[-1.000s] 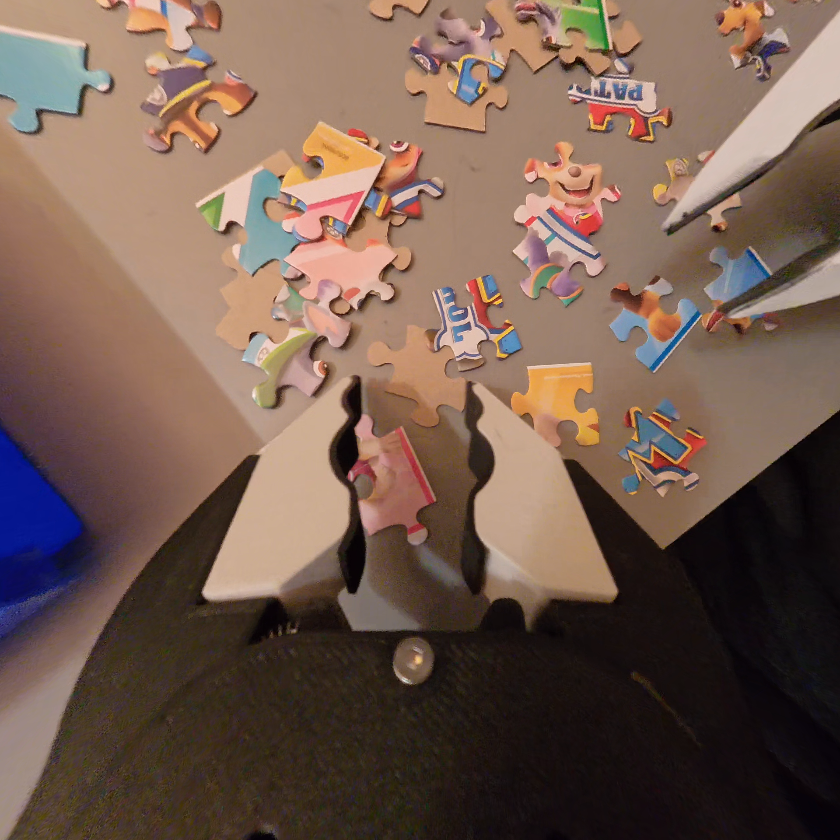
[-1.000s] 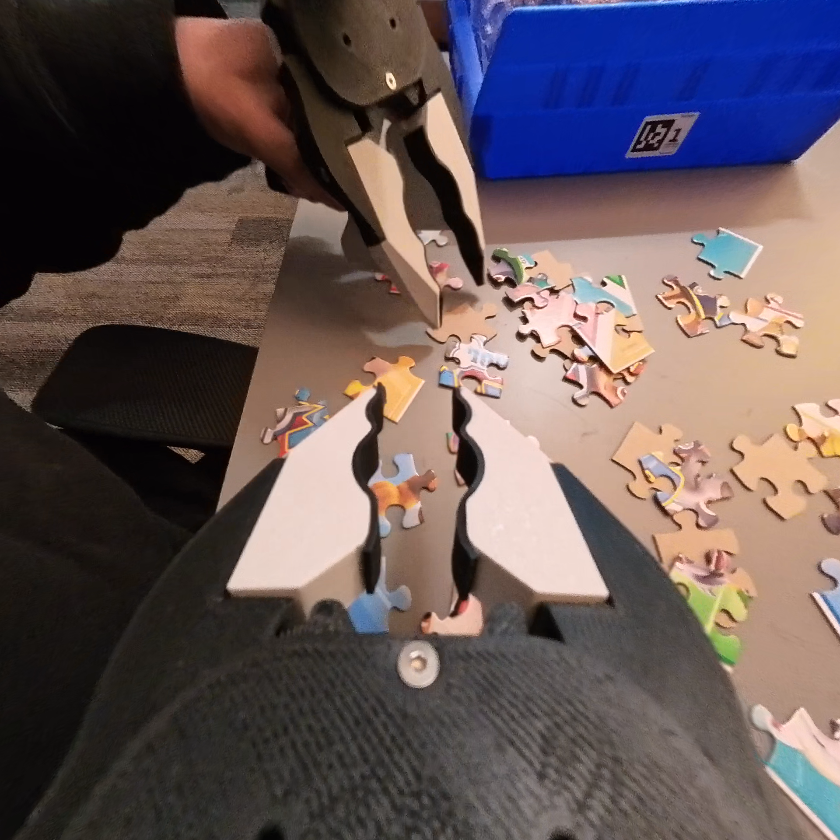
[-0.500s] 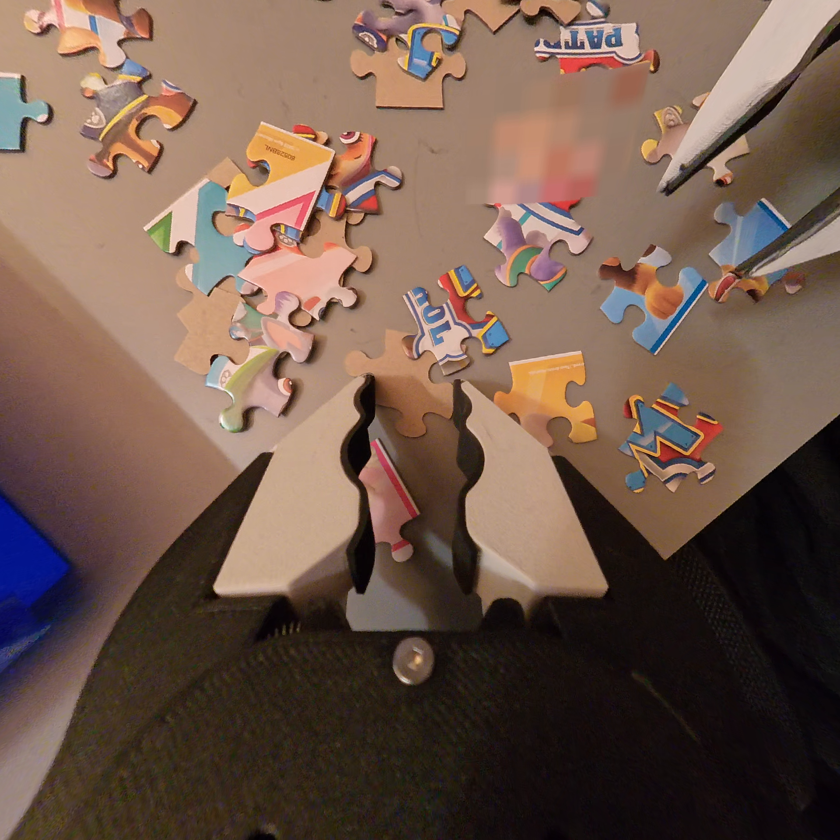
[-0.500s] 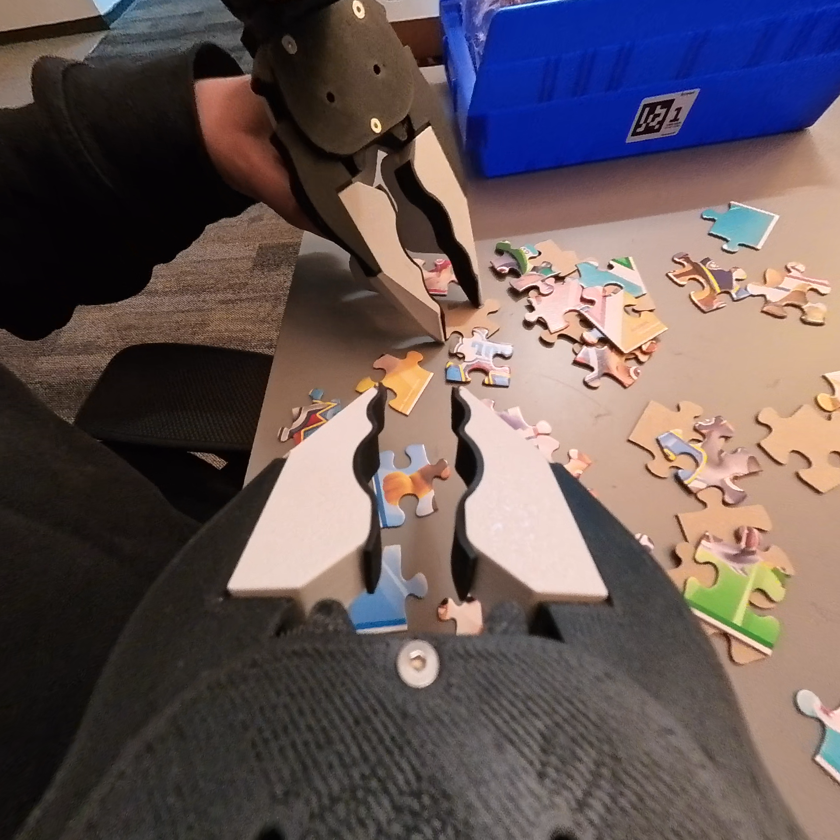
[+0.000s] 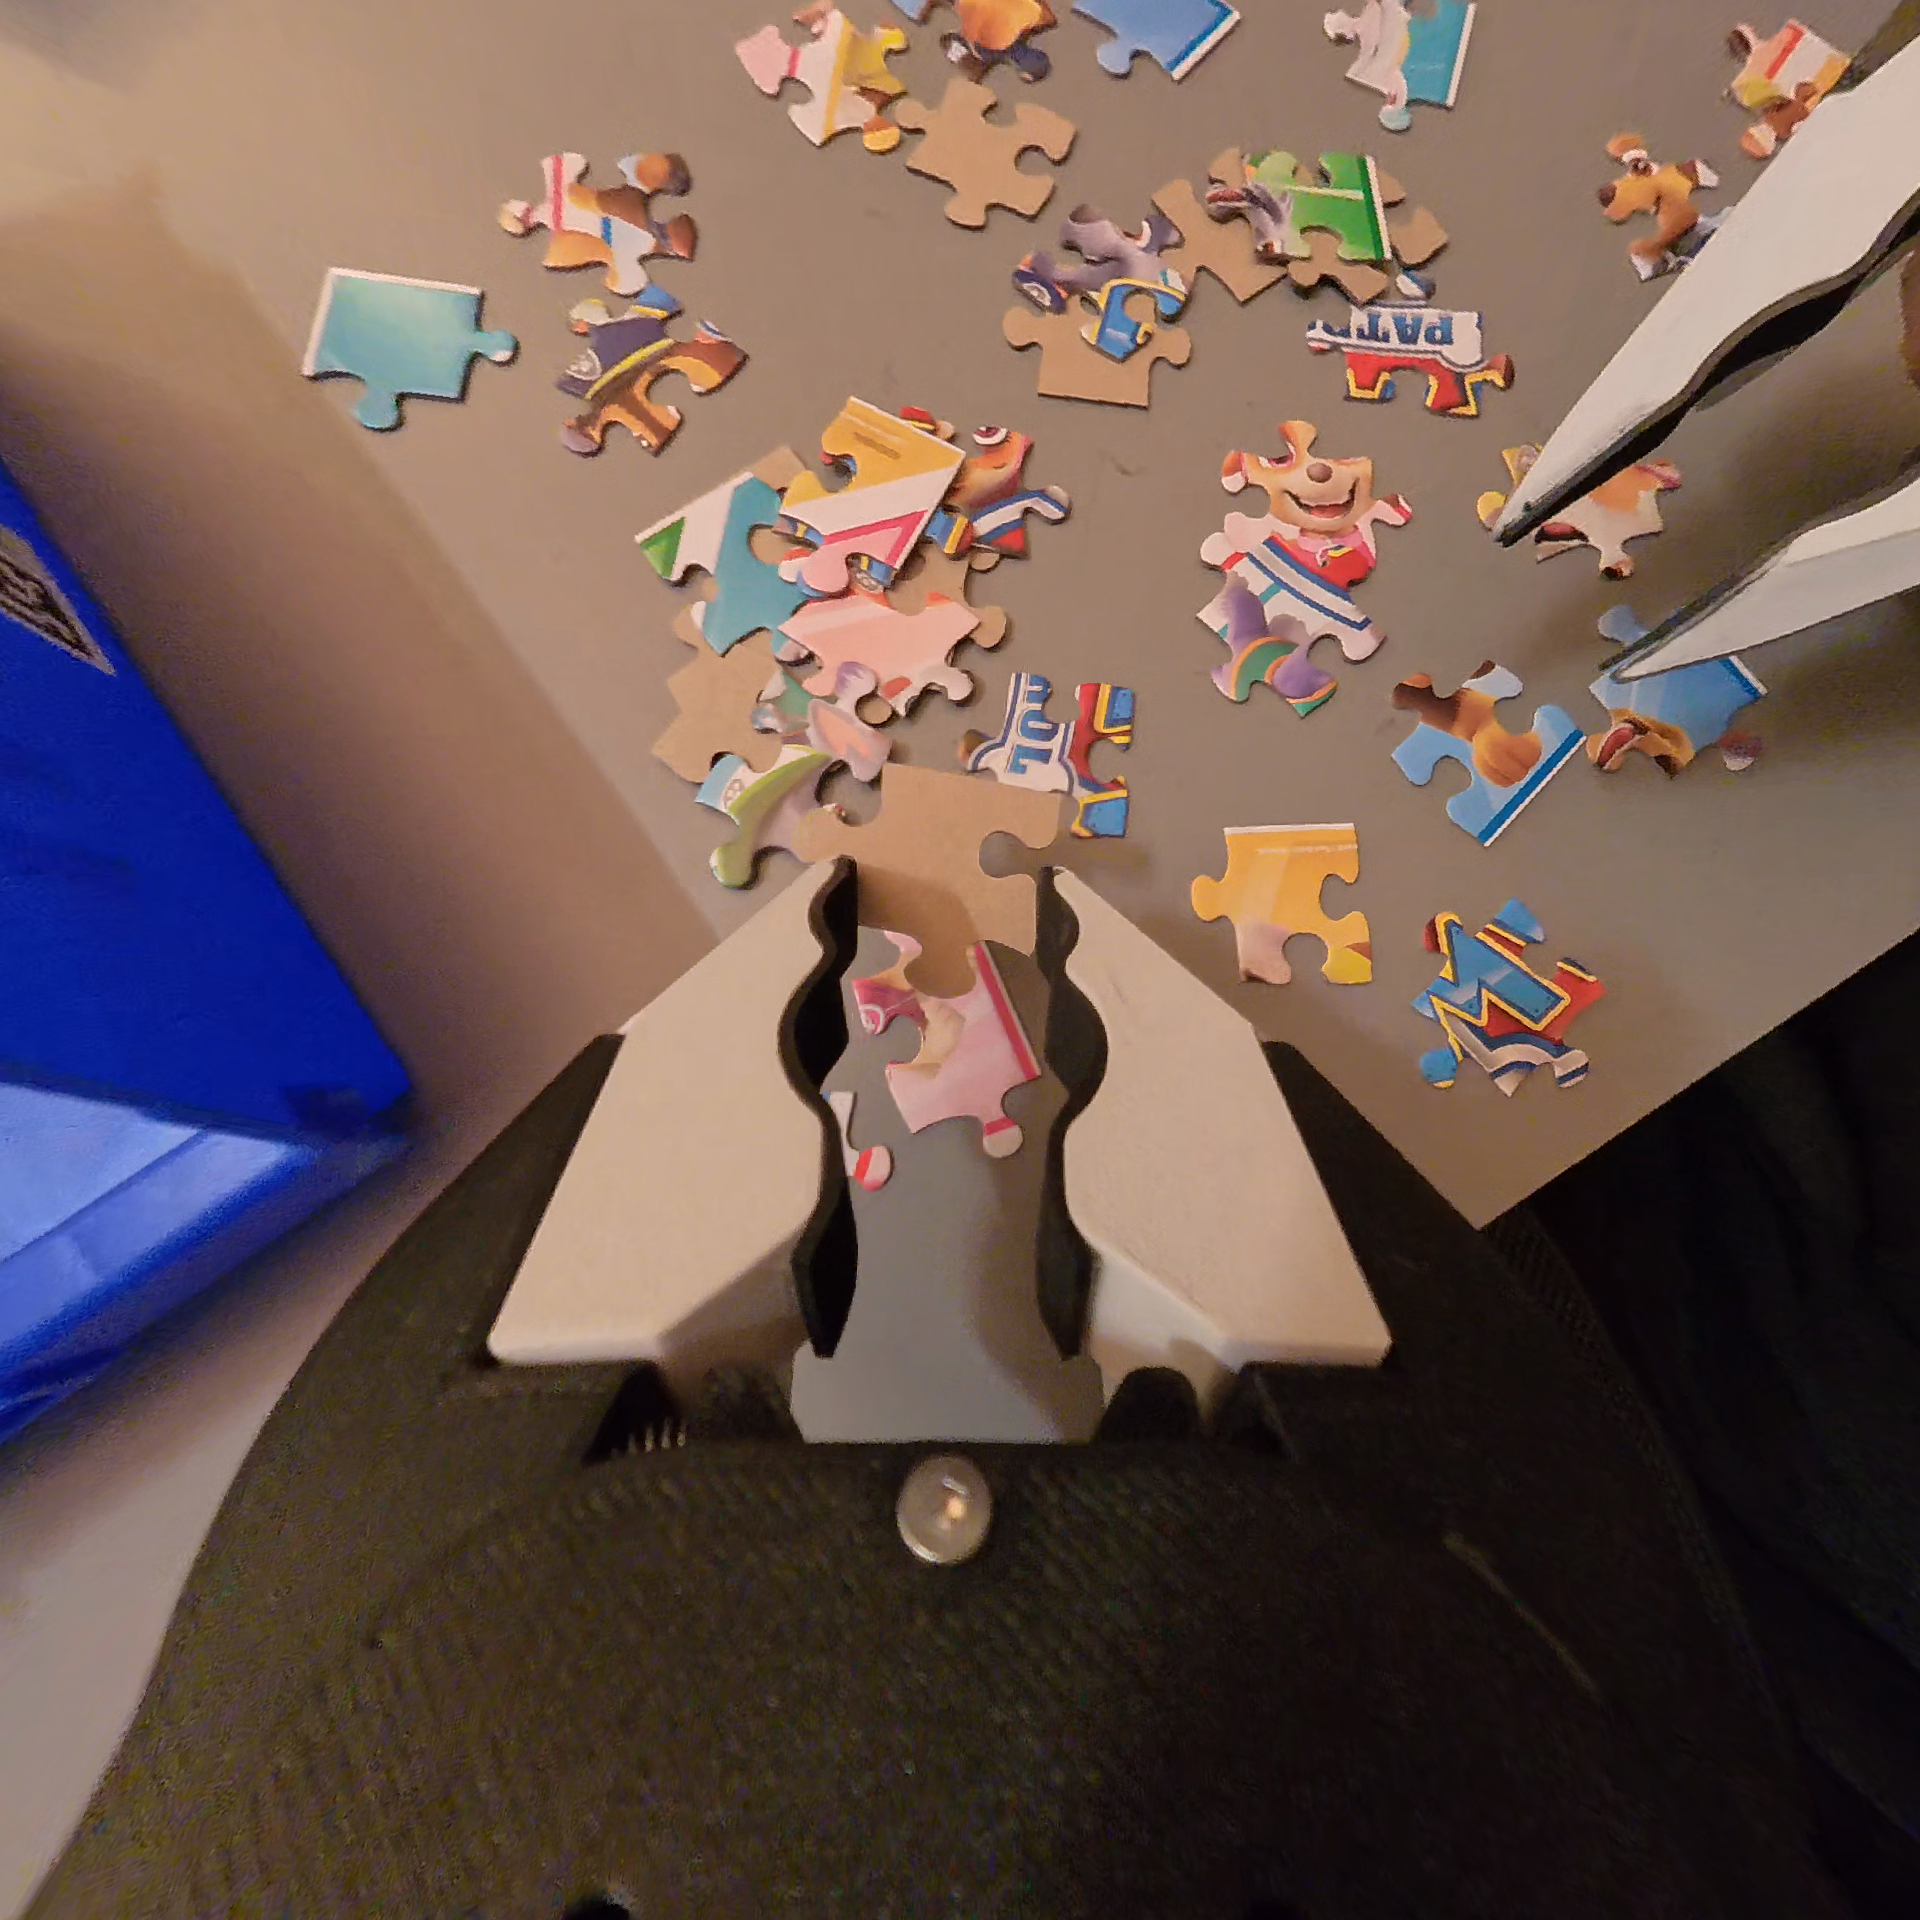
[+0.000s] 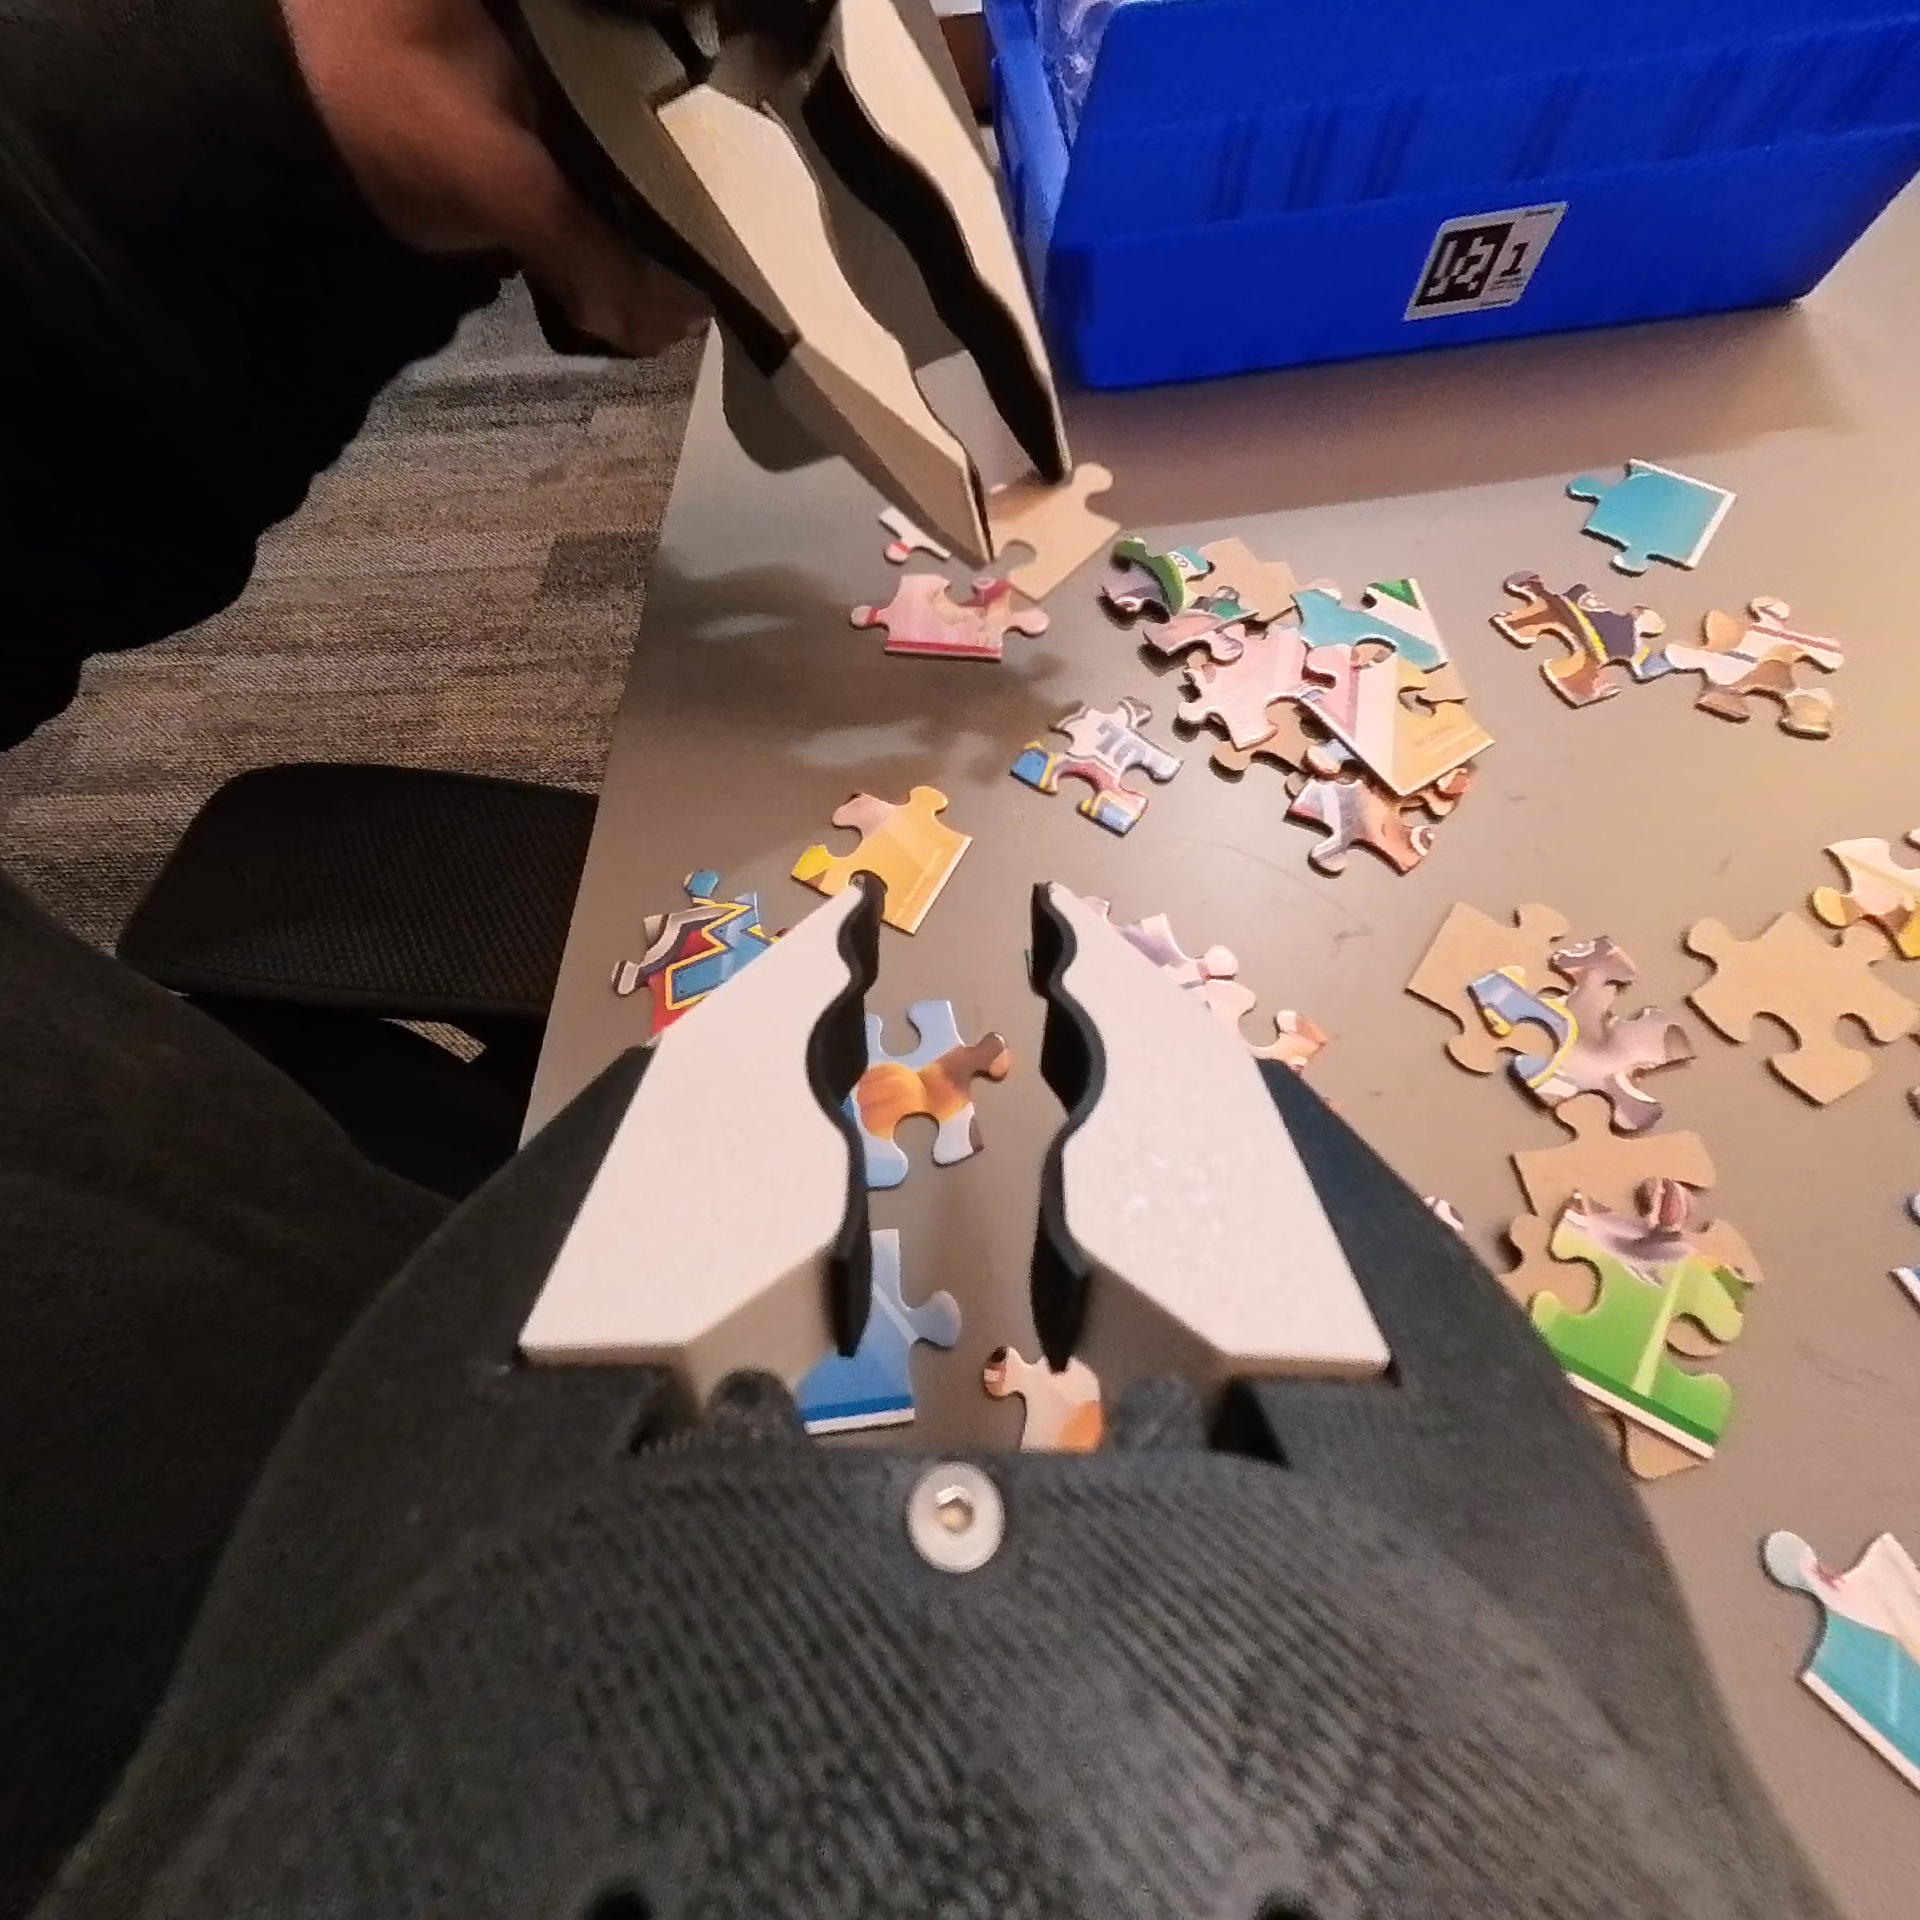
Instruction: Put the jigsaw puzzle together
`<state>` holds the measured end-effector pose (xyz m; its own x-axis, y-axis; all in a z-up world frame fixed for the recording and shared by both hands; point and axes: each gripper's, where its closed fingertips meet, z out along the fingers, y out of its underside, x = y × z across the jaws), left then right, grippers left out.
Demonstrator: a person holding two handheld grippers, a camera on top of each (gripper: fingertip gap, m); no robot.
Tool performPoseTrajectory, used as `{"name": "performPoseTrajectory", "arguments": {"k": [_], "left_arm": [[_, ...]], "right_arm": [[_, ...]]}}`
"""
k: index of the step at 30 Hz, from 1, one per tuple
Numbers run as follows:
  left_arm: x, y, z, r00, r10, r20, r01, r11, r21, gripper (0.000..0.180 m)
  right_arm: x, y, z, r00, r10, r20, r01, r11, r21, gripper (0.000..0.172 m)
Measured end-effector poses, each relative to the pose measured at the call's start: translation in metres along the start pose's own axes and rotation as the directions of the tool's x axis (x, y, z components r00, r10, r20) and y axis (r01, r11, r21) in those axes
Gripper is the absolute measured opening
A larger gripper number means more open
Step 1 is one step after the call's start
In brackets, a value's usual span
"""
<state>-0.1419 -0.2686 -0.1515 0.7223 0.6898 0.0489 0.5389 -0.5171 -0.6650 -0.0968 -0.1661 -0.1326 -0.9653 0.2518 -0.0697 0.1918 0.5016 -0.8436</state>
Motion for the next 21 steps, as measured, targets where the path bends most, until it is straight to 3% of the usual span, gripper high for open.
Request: {"name": "performPoseTrajectory", "arguments": {"k": [6, 11, 13, 17, 21], "left_arm": [[0.035, -0.024, -0.007, 0.970, -0.083, -0.229, 0.116, 0.984, 0.138, 0.033], [0.078, -0.036, -0.004, 0.910, -0.052, -0.412, 0.119, 0.983, 0.138, 0.033], [0.095, -0.039, -0.003, 0.875, -0.032, -0.482, 0.105, 0.987, 0.124, 0.033], [0.112, -0.040, 0.002, 0.844, -0.001, -0.536, 0.058, 0.994, 0.088, 0.032], [0.121, -0.043, 0.003, 0.818, 0.006, -0.576, 0.049, 0.996, 0.079, 0.032]], "right_arm": [[-0.003, -0.011, -0.003, 0.999, -0.044, -0.006, 0.045, 0.998, 0.049, 0.028], [-0.015, -0.023, -0.009, 0.967, -0.254, -0.034, 0.256, 0.961, 0.102, 0.031], [-0.015, -0.021, -0.009, 0.918, -0.385, -0.093, 0.391, 0.918, 0.071, 0.030], [-0.010, -0.017, -0.011, 0.749, -0.626, -0.218, 0.633, 0.773, -0.047, 0.021], [-0.013, -0.008, -0.007, 0.662, -0.719, -0.211, 0.712, 0.691, -0.123, 0.006]]}}
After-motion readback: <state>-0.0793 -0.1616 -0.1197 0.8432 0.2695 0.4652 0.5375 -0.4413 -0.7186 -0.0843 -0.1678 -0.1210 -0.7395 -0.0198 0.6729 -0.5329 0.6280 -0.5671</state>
